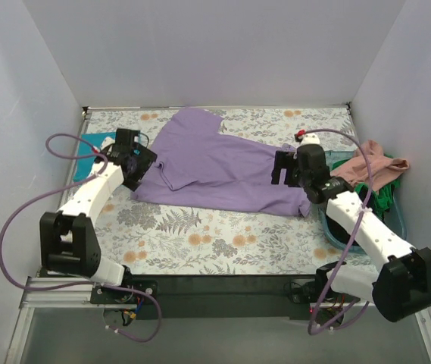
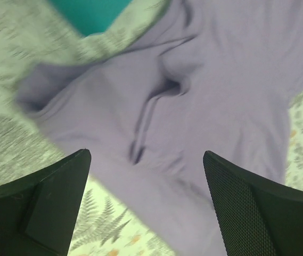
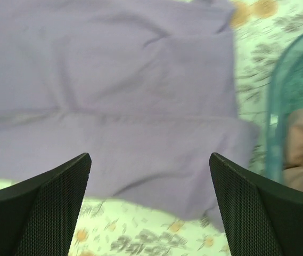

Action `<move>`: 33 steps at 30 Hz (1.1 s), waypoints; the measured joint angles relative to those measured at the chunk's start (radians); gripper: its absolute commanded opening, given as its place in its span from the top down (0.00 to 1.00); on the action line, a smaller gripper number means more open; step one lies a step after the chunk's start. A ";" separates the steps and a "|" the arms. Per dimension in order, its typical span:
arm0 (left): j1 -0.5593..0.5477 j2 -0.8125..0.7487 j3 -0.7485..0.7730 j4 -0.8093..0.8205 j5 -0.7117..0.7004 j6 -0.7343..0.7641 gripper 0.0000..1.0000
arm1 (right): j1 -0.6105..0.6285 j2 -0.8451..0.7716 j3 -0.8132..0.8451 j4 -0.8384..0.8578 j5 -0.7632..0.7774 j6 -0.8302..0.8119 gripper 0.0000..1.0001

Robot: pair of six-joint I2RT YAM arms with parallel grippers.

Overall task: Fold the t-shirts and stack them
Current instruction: Fold the tshirt

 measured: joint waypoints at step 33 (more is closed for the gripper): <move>0.268 0.099 -0.277 0.129 0.072 0.026 1.00 | 0.087 0.086 -0.315 0.073 0.112 0.090 0.02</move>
